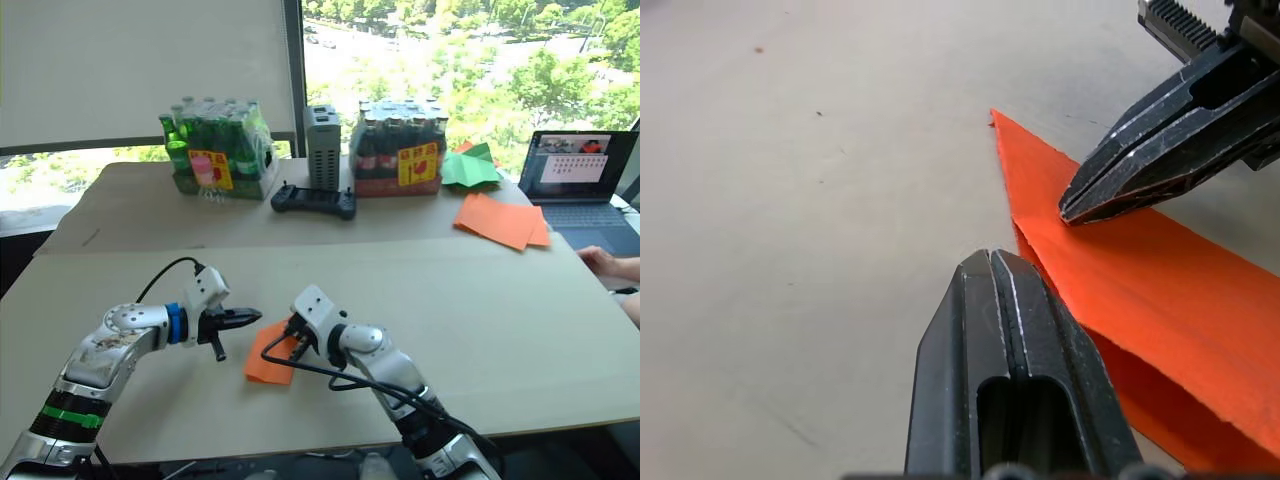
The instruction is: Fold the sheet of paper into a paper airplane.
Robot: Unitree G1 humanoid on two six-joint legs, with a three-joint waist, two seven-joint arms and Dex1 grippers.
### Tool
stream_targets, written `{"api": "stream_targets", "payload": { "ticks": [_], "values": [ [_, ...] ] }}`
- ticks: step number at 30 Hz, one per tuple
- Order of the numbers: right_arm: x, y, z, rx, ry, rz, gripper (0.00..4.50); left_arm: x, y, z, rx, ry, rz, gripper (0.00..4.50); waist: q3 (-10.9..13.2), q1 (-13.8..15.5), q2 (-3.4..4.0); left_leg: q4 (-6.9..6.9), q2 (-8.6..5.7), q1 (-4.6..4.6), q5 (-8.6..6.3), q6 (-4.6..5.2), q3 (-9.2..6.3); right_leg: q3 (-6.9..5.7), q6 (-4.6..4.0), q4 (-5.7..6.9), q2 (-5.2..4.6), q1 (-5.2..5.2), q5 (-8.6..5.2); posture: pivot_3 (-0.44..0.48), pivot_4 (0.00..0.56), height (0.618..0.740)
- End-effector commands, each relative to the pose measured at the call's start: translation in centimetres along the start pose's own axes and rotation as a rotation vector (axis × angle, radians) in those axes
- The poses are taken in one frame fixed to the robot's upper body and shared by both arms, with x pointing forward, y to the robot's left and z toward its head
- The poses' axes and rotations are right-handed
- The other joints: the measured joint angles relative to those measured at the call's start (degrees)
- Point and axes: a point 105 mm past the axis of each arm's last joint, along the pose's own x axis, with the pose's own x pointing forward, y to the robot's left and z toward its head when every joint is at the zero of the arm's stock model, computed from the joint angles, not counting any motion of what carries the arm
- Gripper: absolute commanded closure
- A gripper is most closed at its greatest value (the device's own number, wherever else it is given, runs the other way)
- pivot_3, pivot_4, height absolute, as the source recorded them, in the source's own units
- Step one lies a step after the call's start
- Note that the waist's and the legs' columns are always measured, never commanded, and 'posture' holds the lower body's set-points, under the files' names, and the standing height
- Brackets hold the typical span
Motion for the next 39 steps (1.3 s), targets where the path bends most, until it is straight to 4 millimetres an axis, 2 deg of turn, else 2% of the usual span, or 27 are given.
{"api": "stream_targets", "payload": {
  "ticks": [1, 3, 6, 15, 22, 26, 29, 33, 39],
  "values": [
    [-0.1, 0.3, 0.1, -0.013, -0.005, 0.012, 4.5, 0.0, -0.7, 2.7, 0.06, -0.074, -0.038, 4.49, 0.0, 0.0, 0.0, 0.0, -0.01, 0.0, 0.0, 0.0, 0.01, 0.0, 0.0, 0.0, -0.01, 0.0, 0.0, 0.0, 0.15, 0.723],
    [-0.2, 0.2, 0.1, -0.014, -0.006, 0.012, 4.5, 0.6, -1.7, 2.3, 0.054, -0.067, -0.078, 4.49, 0.0, -0.1, 0.0, -0.01, -0.01, 0.0, 0.0, 0.0, 0.02, 0.01, 0.0, -0.02, -0.02, 0.01, 0.0, 0.0, 0.15, 0.723],
    [-0.3, 0.1, 0.3, -0.015, -0.009, 0.008, 4.5, 1.7, -2.5, -0.7, 0.046, 0.01, -0.103, 4.49, 0.0, -0.2, 0.0, -0.02, -0.01, 0.0, 0.0, 0.0, 0.05, 0.03, 0.0, -0.02, -0.02, 0.0, 0.0, 0.0, 0.15, 0.723],
    [-1.0, 0.0, 0.9, -0.017, -0.041, 0.003, 4.5, 2.7, -2.6, -4.3, 0.077, 0.119, -0.111, 4.49, 0.0, 0.1, 0.0, 0.02, -0.02, 0.02, 0.0, 0.0, 0.03, 0.02, -0.01, 0.08, -0.02, 0.01, 0.01, 0.0, 0.15, 0.723],
    [-1.0, -1.3, 0.0, -0.021, -0.011, -0.037, 4.5, 3.0, -3.4, -4.0, 0.085, 0.101, -0.138, 4.49, 0.0, 0.0, 0.0, 0.03, -0.03, 0.08, 0.0, 0.0, 0.03, 0.03, -0.01, 0.17, -0.01, 0.03, 0.0, 0.0, 0.15, 0.723],
    [-0.9, -2.5, -2.1, -0.012, 0.093, -0.085, 4.5, 3.1, -3.7, -3.7, 0.091, 0.095, -0.147, 4.49, 0.0, 0.0, 0.0, 0.04, -0.03, 0.14, 0.0, 0.0, 0.05, 0.04, -0.01, 0.19, -0.02, 0.08, 0.0, 0.0, 0.15, 0.723],
    [-0.8, -3.3, -2.8, 0.005, 0.133, -0.116, 4.5, 3.1, -3.8, -3.6, 0.094, 0.095, -0.145, 4.49, 0.0, 0.1, 0.01, 0.03, -0.03, 0.25, 0.0, 0.0, 0.04, 0.04, 0.0, 0.19, -0.02, 0.17, 0.0, 0.0, 0.15, 0.723],
    [-0.6, -4.5, -3.1, 0.018, 0.158, -0.161, 4.5, 3.0, -3.8, -3.7, 0.099, 0.103, -0.145, 4.49, 0.0, 0.1, 0.01, 0.03, -0.03, 0.39, 0.0, 0.01, 0.05, 0.04, 0.0, 0.2, -0.02, 0.29, -0.01, 0.0, 0.15, 0.723],
    [-0.3, -5.1, -2.7, 0.019, 0.143, -0.171, 4.5, 2.9, -3.8, -3.7, 0.1, 0.105, -0.141, 4.49, 0.0, 0.0, 0.01, -0.06, -0.01, 0.77, -0.01, 0.01, 0.05, 0.04, 0.03, 0.12, 0.0, 0.64, -0.04, 0.0, 0.15, 0.723]
  ]
}}
